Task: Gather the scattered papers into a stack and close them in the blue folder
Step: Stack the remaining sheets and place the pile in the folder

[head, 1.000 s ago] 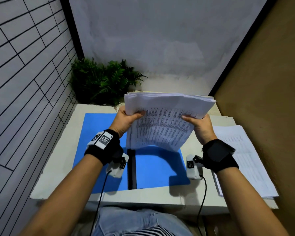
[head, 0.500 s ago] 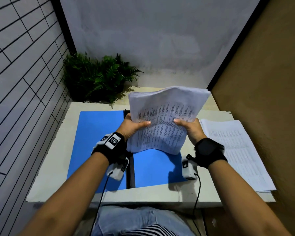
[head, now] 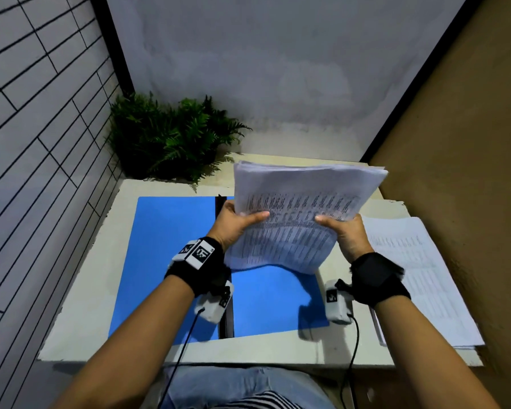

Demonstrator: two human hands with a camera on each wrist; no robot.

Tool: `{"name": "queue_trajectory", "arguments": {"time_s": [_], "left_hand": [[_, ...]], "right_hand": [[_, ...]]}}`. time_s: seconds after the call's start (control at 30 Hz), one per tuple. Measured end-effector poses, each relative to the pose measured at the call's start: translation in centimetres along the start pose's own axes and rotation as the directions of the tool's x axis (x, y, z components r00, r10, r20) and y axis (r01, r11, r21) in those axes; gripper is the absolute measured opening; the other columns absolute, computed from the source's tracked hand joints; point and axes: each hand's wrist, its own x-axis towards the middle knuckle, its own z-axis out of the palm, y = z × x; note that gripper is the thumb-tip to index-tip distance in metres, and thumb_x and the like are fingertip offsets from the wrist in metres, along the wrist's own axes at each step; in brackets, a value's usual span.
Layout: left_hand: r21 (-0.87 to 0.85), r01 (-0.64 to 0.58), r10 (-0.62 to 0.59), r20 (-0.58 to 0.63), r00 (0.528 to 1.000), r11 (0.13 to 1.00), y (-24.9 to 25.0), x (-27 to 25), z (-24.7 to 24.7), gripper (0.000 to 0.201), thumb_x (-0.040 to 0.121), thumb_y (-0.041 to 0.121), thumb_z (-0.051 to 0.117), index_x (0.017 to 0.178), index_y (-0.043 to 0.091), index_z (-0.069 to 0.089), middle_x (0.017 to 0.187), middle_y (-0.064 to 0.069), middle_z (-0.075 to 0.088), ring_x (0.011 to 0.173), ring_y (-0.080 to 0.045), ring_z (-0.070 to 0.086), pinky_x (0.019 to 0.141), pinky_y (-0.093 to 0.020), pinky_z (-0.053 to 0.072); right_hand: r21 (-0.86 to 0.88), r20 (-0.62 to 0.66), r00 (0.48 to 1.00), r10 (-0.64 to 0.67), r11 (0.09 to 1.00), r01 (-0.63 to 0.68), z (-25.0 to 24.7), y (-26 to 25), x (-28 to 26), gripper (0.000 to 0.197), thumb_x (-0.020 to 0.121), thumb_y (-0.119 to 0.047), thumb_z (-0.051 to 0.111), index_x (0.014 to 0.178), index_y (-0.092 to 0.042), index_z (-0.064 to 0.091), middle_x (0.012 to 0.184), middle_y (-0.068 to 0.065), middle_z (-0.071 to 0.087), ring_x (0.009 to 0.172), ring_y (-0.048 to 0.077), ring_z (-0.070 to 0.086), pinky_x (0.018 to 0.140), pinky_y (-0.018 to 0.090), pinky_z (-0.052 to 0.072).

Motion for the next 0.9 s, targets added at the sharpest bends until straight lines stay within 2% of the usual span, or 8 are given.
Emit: {"name": "queue_trajectory", "arguments": {"time_s": [0.13,0.3,0.43,0.5,0.6,0.67,0.83,0.9], "left_hand": [[-0.053,-0.095,0.097,0.036,0.995,0.994,0.7,0.0,-0.1,0.03,0.063,0.002,0.074,0.081,0.024,0.063,0.067,0.021,0.074,0.071,0.005,0.068,0.065,-0.013,0.056],[-0.052,-0.144,0.147,0.049,0.988,0.988,0.2,0.0,0.6,0.027,0.063,0.012,0.07,0.085,0.026,0.063,0.073,0.019,0.074,0.077,0.005,0.067,0.073,-0.015,0.054],[-0.076,-0.125,0.125,-0.007,0.992,0.989,-0.2,0.3,-0.5,0.023,0.062,0.01,0.07,0.082,0.018,0.063,0.069,0.014,0.074,0.069,0.001,0.068,0.067,-0.019,0.056],[-0.088,-0.105,0.106,0.005,0.994,0.991,-0.4,0.4,-1.0,0.031,0.066,0.007,0.07,0.093,0.018,0.06,0.079,0.012,0.075,0.076,0.0,0.069,0.07,-0.019,0.056],[-0.01,-0.057,0.057,0.018,0.998,0.998,-1.1,0.3,-0.2,0.026,0.085,0.003,0.056,0.109,0.01,0.055,0.094,0.007,0.065,0.087,-0.006,0.063,0.094,-0.038,0.05],[0.025,-0.046,0.046,0.006,0.999,0.999,-0.9,0.1,0.6,0.018,0.09,0.006,0.048,0.106,0.01,0.056,0.096,0.005,0.062,0.091,-0.01,0.06,0.101,-0.044,0.045],[-0.025,-0.076,0.076,-0.013,0.997,0.997,-0.4,0.1,1.1,0.037,0.088,0.002,0.049,0.124,0.006,0.042,0.098,0.006,0.059,0.093,-0.005,0.057,0.086,-0.023,0.049],[0.026,-0.032,0.031,0.029,0.999,0.999,-1.2,0.1,1.2,0.041,0.089,0.003,0.048,0.128,0.009,0.037,0.106,0.002,0.057,0.1,-0.01,0.055,0.089,-0.026,0.046]], "right_hand": [[0.005,-0.034,0.994,-0.099,0.995,0.099,0.1,-1.4,0.2,0.04,0.072,0.016,0.064,0.077,-0.024,0.069,0.072,-0.018,0.075,0.072,-0.001,0.07,0.071,0.018,0.058],[-0.007,-0.062,0.994,-0.092,0.996,0.091,0.9,-0.5,-0.4,0.035,0.069,0.006,0.072,0.083,-0.025,0.067,0.077,-0.017,0.076,0.077,0.002,0.07,0.078,0.031,0.058],[0.072,-0.115,0.992,-0.056,0.995,0.064,0.0,-0.2,-0.9,0.028,0.046,-0.018,0.083,0.072,-0.023,0.074,0.07,-0.015,0.076,0.068,0.001,0.07,0.065,0.019,0.057],[0.051,-0.119,0.992,-0.038,0.998,0.044,-0.5,0.3,-0.9,0.03,0.056,-0.003,0.082,0.078,-0.021,0.072,0.071,-0.015,0.076,0.069,0.001,0.07,0.065,0.017,0.057],[0.02,-0.133,0.991,-0.01,1.0,0.013,-0.6,0.8,-0.9,0.022,0.073,0.0,0.069,0.088,-0.016,0.066,0.074,-0.018,0.076,0.073,-0.002,0.07,0.07,0.017,0.057],[-0.002,-0.163,0.987,-0.014,1.0,0.014,-0.5,0.7,-1.0,0.023,0.078,0.004,0.065,0.089,-0.015,0.064,0.072,-0.02,0.075,0.07,-0.003,0.07,0.067,0.014,0.056],[0.006,-0.201,0.979,-0.038,0.999,0.04,-1.2,-0.5,-1.2,0.03,0.077,0.011,0.062,0.084,-0.018,0.061,0.069,-0.02,0.074,0.068,-0.006,0.067,0.063,0.012,0.054],[-0.03,-0.187,0.982,-0.006,1.0,0.0,-1.1,-0.1,-1.5,0.03,0.077,0.01,0.063,0.087,-0.018,0.062,0.077,-0.014,0.073,0.076,0.001,0.067,0.065,0.013,0.056]]}}
